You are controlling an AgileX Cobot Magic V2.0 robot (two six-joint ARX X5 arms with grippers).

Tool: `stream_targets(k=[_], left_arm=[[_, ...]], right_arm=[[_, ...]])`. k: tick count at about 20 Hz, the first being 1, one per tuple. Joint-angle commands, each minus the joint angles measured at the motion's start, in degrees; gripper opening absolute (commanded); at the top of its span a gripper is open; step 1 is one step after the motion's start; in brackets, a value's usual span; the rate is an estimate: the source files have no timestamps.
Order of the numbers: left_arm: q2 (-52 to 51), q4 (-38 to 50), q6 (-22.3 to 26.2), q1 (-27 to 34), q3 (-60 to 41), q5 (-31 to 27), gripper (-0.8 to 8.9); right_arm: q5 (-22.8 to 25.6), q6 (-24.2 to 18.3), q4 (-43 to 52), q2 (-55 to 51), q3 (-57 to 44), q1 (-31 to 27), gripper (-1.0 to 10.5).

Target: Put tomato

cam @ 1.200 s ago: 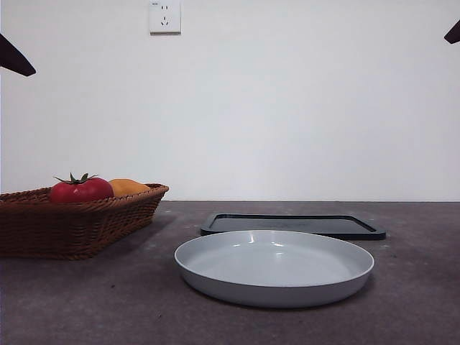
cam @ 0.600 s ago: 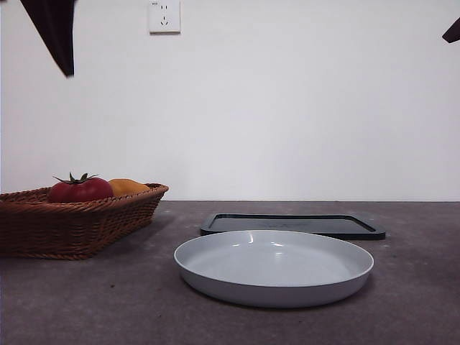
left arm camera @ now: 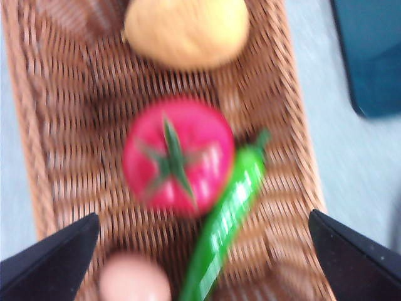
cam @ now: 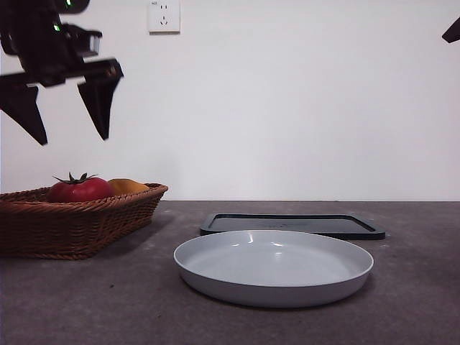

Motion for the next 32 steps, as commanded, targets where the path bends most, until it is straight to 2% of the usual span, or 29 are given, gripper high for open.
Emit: stream_targets(k=[1, 6, 15, 17, 19, 22, 24, 32], left_arm=[[3.3, 3.3, 1.6, 0.3, 1.6, -0.4, 5.93], [9.4, 9.0, 2.8, 1.2, 1.7, -0.3, 5.93], [15.9, 10.2, 2.8, 1.2, 1.7, -0.3, 5.77], [16.8, 10.3, 2.8, 1.2, 1.7, -0.3, 5.03], [17.6, 10.2, 2.7, 1.2, 1.7, -0.3, 4.86], [17.6, 10.2, 2.7, 1.2, 2.0, -0.3, 3.25], [17.6, 10.1, 2.7, 1.2, 2.6, -0.3, 3.07], [13.5, -3.8, -1.0, 0.7, 8.7, 0.8, 3.07]], right_arm=[[-0.2, 0.7, 0.3, 0.2, 1.2, 0.3, 6.0], [-1.7, 0.9, 0.3, 0.2, 1.2, 0.3, 6.0], [-1.9, 0.9, 0.3, 0.2, 1.2, 0.3, 6.0], [-1.9, 0.9, 0.3, 0.2, 1.2, 0.3, 6.0], [-1.9, 1.0, 0.3, 0.2, 1.2, 0.3, 6.0], [-1.9, 1.0, 0.3, 0.2, 1.2, 0.3, 6.0], [-1.9, 1.0, 0.3, 0.2, 1.2, 0.3, 6.0], [-1.9, 0.9, 0.3, 0.2, 1.2, 0.3, 6.0]])
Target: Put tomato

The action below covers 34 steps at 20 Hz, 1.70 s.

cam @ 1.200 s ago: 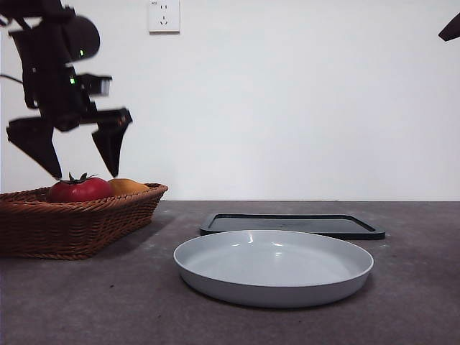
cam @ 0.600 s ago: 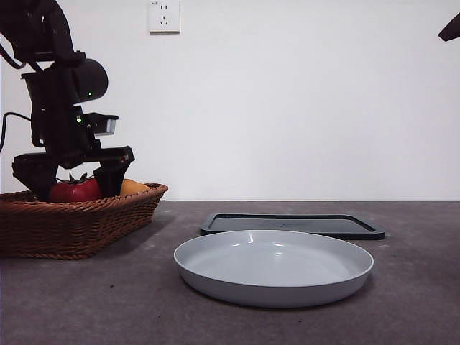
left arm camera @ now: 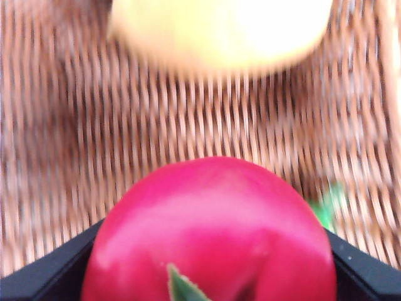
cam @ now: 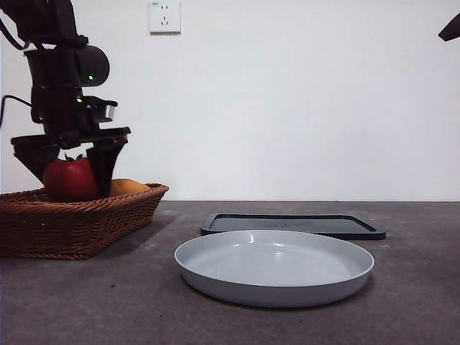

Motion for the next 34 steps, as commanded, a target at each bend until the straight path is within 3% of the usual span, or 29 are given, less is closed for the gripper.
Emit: stream_targets(k=[1, 6, 10, 21, 26, 34], left_arm=[[-3.3, -2.5, -2.4, -0.9, 1.3, 0.6, 3.07], [-12.7, -8.5, -5.3, -5.5, 1.3, 1.6, 3.07], [-17.6, -11.8, -5.7, -13.3, 1.3, 1.7, 3.07], [-10.4, -5.5, -8.5, -34.6, 1.2, 1.7, 3.07], [-2.9, -2.0, -8.3, -37.4, 1.2, 1.7, 3.07], [4.9, 0.2, -8.3, -38.1, 1.2, 1.6, 3.07]], right_arm=[[-0.2, 0.4, 0.3, 0.2, 1.2, 0.3, 6.0], [-0.2, 0.4, 0.3, 0.2, 1.2, 0.3, 6.0], [-0.1, 0.4, 0.3, 0.2, 1.2, 0.3, 6.0], [0.5, 0.4, 0.3, 0.2, 1.2, 0.3, 6.0], [3.2, 1.9, 0.3, 0.2, 1.2, 0.3, 6.0], [3.4, 2.1, 0.3, 0.2, 1.2, 0.3, 6.0]])
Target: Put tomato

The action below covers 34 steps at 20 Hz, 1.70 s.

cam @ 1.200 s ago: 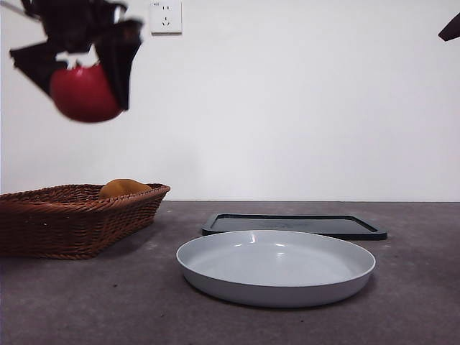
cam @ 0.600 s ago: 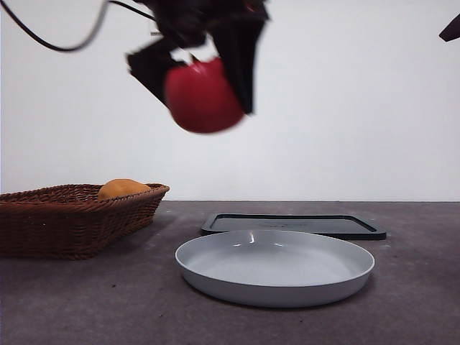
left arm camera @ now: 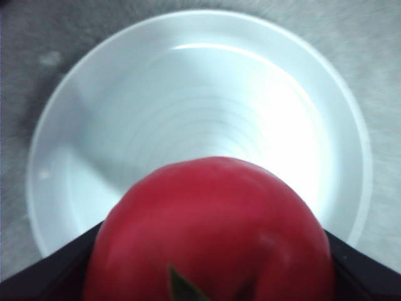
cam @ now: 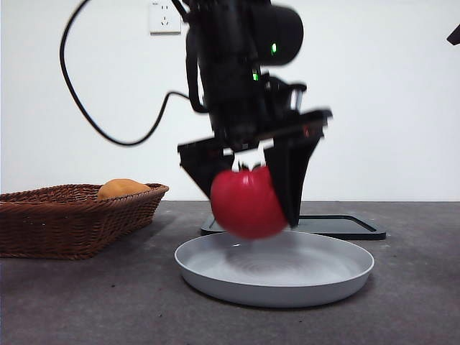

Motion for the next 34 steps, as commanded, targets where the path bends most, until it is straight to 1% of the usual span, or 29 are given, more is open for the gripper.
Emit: stream_targets(k=[1, 4, 12, 14, 22, 25, 34], left_arm=[[2.9, 0.7, 0.0, -0.7, 1.2, 0.1, 3.07], [3.8, 3.1, 0.0, -0.7, 1.2, 0.1, 3.07], [4.1, 5.7, 0.3, -0.7, 1.2, 0.2, 3.07], [4.1, 6.3, 0.2, -0.7, 1.2, 1.6, 3.07], [4.7, 6.5, 0.3, -0.7, 1.2, 1.8, 3.07], [4.9, 6.4, 1.0, -0.7, 1.2, 1.8, 3.07], [6.8, 5.2, 1.3, -0.7, 1.2, 1.8, 3.09]], right_arm=[[0.1, 0.5, 0.3, 0.2, 1.2, 0.3, 6.0], [0.1, 0.6, 0.3, 0.2, 1.2, 0.3, 6.0], [0.2, 0.6, 0.3, 0.2, 1.2, 0.3, 6.0], [0.2, 0.6, 0.3, 0.2, 1.2, 0.3, 6.0], [0.1, 0.7, 0.3, 0.2, 1.2, 0.3, 6.0], [-0.1, 1.8, 0.3, 0.2, 1.2, 0.3, 6.0], [-0.7, 2.1, 0.3, 0.2, 1.2, 0.3, 6.0]])
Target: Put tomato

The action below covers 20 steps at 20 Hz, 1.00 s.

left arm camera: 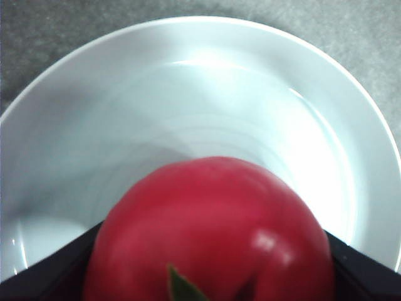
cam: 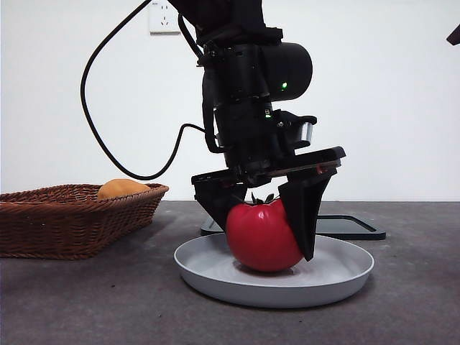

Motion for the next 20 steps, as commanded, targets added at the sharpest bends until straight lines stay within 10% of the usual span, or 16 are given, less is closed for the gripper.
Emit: stream_targets(k=[1, 5, 20], left_arm=[[1.9, -0.1, 0.9, -0.7, 1.2, 0.2, 3.14], [1.9, -0.9, 0.9, -0.7, 1.5, 0.2, 5.55], [-17.5, -15.6, 2.8, -0.3, 9.1, 0.0, 6.75]], right_arm=[[-0.2, 0.6, 0.3, 0.2, 1.2, 0.3, 6.0], [-0.2, 0.6, 0.3, 0.2, 1.2, 0.3, 6.0], [-0.2, 0.5, 0.4, 0.2, 1.2, 0.3, 6.0]])
